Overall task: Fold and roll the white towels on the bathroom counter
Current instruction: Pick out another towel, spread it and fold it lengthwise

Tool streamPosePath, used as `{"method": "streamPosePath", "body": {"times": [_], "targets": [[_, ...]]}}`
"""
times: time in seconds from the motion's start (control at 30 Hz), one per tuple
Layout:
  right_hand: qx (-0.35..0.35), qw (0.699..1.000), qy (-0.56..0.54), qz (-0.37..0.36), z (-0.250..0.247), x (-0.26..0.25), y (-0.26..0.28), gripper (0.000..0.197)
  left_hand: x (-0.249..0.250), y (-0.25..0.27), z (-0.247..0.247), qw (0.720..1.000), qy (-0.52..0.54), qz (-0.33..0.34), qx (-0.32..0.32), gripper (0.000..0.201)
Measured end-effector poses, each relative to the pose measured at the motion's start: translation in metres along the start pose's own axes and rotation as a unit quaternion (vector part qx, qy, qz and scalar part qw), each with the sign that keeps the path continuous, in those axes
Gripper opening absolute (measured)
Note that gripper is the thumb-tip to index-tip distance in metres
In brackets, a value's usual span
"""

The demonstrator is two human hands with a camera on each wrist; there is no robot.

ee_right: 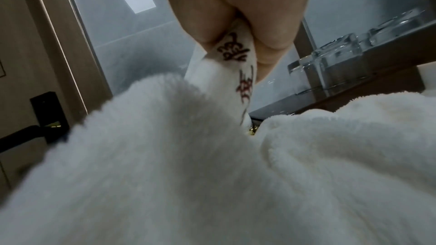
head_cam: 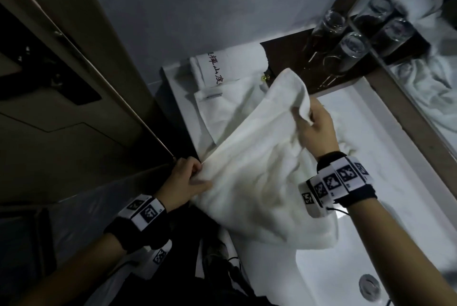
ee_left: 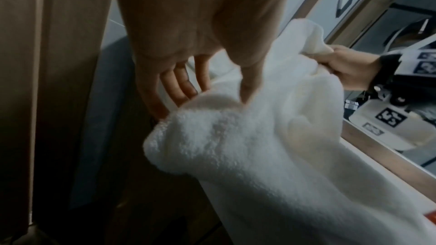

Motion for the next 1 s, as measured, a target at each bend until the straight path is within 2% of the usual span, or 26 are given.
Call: {"method": "streamPosePath", "body": {"times": [0.07,0.13,0.2,0.27,0.37,0.43,0.47,0.5,0.57,0.67,0.7,0.77,0.8,0.9,1.0], "targets": [[-0.012,1.000,0.005,-0.019,-0.003,-0.001,0.000,0.004,-0.001,-0.002,0.004,0.999,0.003,0.010,0.037,0.034],[-0.017,1.000,0.006,-0.025,-0.005,-0.002,0.001,0.022,0.001,-0.007,0.005,0.998,0.027,0.012,0.056,0.035],[-0.026,0.999,0.011,-0.023,-0.008,-0.003,0.001,0.028,0.002,-0.009,0.003,0.996,0.070,0.009,0.046,0.034],[-0.032,0.999,0.022,-0.025,-0.009,-0.002,0.002,0.029,0.000,-0.010,-0.002,0.997,0.073,0.017,0.015,0.025],[-0.025,0.998,0.055,-0.006,-0.013,0.001,-0.002,0.040,-0.005,-0.008,-0.011,0.993,0.064,0.017,-0.095,0.009],[-0.040,0.994,0.104,0.009,-0.014,0.002,-0.006,0.031,-0.006,-0.006,-0.018,0.987,0.036,0.015,-0.153,0.011],[-0.052,0.988,0.143,0.005,-0.012,0.002,-0.008,0.027,-0.005,-0.008,-0.022,0.987,0.016,0.018,-0.159,0.014],[-0.060,0.982,0.181,-0.003,-0.010,0.002,-0.009,0.029,-0.002,-0.013,-0.026,0.988,0.008,0.022,-0.150,0.018],[-0.075,0.975,0.207,-0.032,-0.003,-0.001,-0.011,0.036,0.006,-0.028,-0.032,0.996,0.036,0.021,-0.084,0.027],[-0.098,0.983,0.147,-0.051,0.012,-0.013,-0.012,0.032,0.021,-0.069,-0.038,0.994,0.079,0.008,0.071,0.022],[-0.103,0.985,0.123,-0.061,0.017,-0.017,-0.013,0.028,0.025,-0.084,-0.038,0.991,0.086,-0.007,0.100,0.026],[-0.109,0.986,0.098,-0.083,0.025,-0.025,-0.013,0.021,0.033,-0.107,-0.035,0.984,0.125,-0.052,0.119,0.038],[-0.110,0.987,0.086,-0.082,0.028,-0.029,-0.013,0.018,0.035,-0.116,-0.033,0.978,0.157,-0.062,0.126,0.036],[-0.150,0.988,0.022,-0.032,0.035,-0.040,-0.020,0.011,0.040,-0.137,-0.028,0.965,0.200,-0.054,0.163,0.012],[-0.215,0.976,-0.019,-0.011,0.036,-0.045,-0.025,0.014,0.038,-0.146,-0.025,0.960,0.236,-0.075,0.133,0.019]]}}
Point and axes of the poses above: each hand's wrist, its own y-axis away from the middle knuckle, its own z-axis out of the palm, x = y × z, the point moved 1 cm from there along -y, towards the middle knuckle, and after that the axes turned 14 degrees about y, right-handed, at the moved point
